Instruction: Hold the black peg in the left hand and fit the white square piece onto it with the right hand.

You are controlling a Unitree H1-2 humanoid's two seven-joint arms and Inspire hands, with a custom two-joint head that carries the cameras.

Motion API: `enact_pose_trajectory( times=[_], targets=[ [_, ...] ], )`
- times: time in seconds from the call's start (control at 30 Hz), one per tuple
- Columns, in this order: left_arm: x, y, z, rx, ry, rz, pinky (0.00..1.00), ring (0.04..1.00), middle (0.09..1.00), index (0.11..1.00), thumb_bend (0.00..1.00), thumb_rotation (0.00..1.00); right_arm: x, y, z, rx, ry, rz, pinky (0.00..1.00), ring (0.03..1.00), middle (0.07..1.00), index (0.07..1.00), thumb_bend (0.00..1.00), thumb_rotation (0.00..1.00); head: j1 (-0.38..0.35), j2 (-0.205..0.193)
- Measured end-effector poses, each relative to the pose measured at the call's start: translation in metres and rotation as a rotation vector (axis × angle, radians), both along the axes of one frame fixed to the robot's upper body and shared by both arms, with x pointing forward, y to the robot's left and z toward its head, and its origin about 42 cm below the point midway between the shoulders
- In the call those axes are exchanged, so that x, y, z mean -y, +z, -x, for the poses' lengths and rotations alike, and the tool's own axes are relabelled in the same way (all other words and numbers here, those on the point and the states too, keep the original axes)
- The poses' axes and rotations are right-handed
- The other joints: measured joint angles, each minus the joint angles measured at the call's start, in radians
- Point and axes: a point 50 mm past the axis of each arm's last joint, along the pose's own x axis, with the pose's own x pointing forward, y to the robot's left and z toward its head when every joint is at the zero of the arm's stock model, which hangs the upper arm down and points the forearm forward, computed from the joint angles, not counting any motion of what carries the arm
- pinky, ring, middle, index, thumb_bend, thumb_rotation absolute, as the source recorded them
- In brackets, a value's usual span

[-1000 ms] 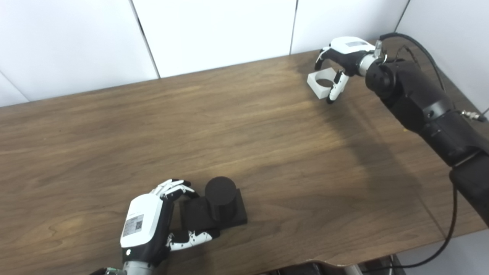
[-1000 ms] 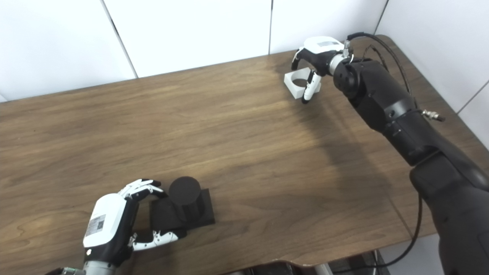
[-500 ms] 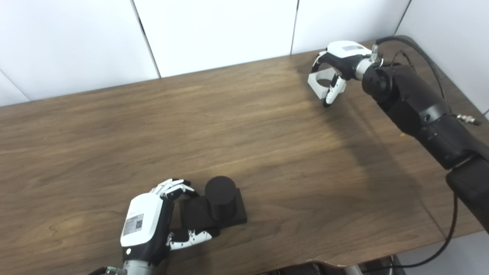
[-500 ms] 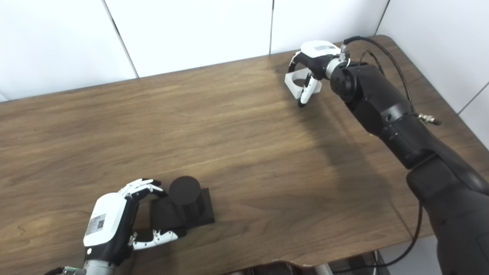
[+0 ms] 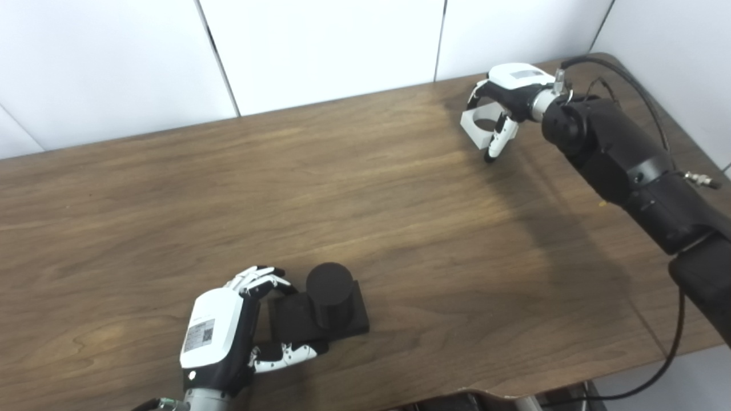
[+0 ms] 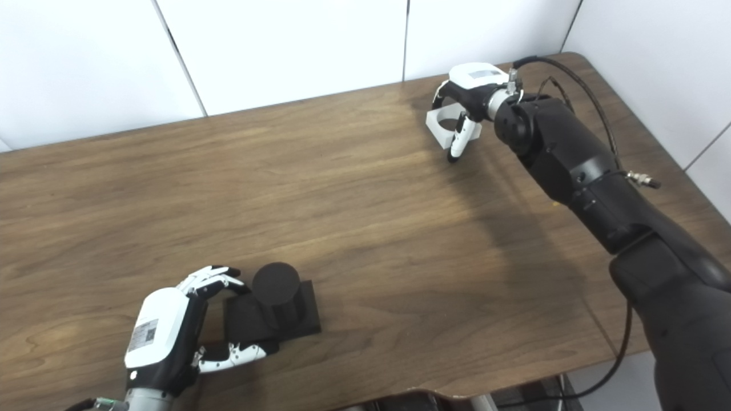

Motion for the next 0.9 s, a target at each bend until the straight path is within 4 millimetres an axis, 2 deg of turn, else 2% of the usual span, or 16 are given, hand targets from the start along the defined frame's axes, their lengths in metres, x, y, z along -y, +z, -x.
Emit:
enact_pose_trajectory(
  times=[0.73, 0.83, 0.87, 0.9],
  targets=[
    [0.0000, 0.0007, 0.0002, -0.002, -0.001, 0.000, 0.77, 0.842, 0.778, 0.488, 0.51, 0.05, 0.0036, 0.0010, 0.0002, 0.002, 0.004, 0.026, 1.00, 1.000, 0.900, 0.709, 0.88, 0.11, -0.006, 0.003],
    [0.0002, 0.0009, 0.0002, -0.003, -0.001, 0.001, 0.77, 0.842, 0.777, 0.488, 0.51, 0.05, 0.0028, 0.0006, 0.0003, 0.001, 0.015, 0.035, 0.98, 0.971, 0.875, 0.650, 0.87, 0.10, -0.002, 0.003],
    [0.0003, 0.0010, 0.0002, -0.003, 0.000, 0.001, 0.77, 0.843, 0.777, 0.488, 0.51, 0.05, 0.0022, 0.0007, 0.0002, 0.001, 0.023, 0.039, 0.90, 0.924, 0.835, 0.531, 0.62, 0.13, 0.002, 0.003],
    [0.0004, 0.0011, 0.0003, -0.003, 0.000, 0.002, 0.77, 0.843, 0.777, 0.488, 0.51, 0.05, 0.0015, 0.0007, 0.0002, 0.004, 0.037, 0.045, 0.89, 0.919, 0.831, 0.522, 0.60, 0.13, 0.002, 0.003]
  ],
)
